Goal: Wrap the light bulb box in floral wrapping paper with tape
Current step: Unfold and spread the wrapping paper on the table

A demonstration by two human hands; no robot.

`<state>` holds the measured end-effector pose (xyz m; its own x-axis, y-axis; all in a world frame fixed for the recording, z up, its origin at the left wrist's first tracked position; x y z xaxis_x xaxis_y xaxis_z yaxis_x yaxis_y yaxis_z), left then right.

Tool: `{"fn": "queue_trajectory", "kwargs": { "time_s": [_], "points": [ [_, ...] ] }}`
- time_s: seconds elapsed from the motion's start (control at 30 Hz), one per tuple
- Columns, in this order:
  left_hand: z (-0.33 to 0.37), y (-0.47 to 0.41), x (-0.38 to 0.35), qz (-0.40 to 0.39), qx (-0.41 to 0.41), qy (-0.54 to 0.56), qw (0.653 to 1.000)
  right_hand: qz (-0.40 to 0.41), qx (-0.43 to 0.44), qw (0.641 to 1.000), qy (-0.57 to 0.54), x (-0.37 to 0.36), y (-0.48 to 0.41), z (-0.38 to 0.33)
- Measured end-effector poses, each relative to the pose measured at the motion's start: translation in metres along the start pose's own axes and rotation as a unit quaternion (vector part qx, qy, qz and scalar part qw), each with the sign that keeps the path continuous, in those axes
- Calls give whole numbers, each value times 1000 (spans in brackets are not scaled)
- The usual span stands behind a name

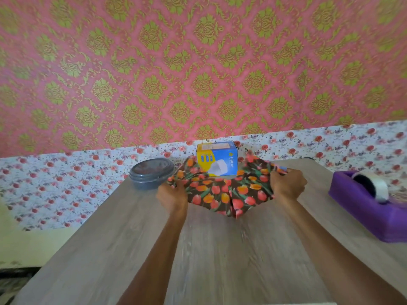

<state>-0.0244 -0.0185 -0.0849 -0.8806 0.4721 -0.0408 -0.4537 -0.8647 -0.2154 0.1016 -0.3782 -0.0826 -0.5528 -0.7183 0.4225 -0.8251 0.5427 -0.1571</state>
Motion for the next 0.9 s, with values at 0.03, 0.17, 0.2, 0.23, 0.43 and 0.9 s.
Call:
{"fn": "queue_trajectory", "kwargs": {
  "time_s": [0.03,0.17,0.2,0.23,0.43,0.9],
  "points": [
    [-10,-7,4,9,16,3,1000,-9,-21,1000,5,0,-6,9],
    [-56,-26,-8,-27,62,27,997,-51,-36,998,24,-14,-14,27],
    [-58,-25,-9,-33,64,18,997,-53,-35,998,28,-17,-13,29],
    [-56,-24,-8,-32,58,-1,998,-53,-39,997,29,-19,-11,30],
    [-36,-23,-2,-17,-21,-44,999,-31,-83,995,53,-13,-9,52],
    [-38,17,-82,-321,-200,-349,857,-62,3,967,248,-16,-14,58]
  ]
}}
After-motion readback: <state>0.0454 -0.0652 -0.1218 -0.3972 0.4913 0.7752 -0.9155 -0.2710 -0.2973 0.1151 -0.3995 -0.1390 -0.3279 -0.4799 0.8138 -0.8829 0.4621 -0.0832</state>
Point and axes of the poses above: each hand's wrist, its own y-axis away from the middle knuckle, its own x-axis out of the back of the hand, z = x × y, the point moved 9 cm from there along -y, towards the middle knuckle, and after that the axes turned 12 degrees about y, right-handed, at the moved point
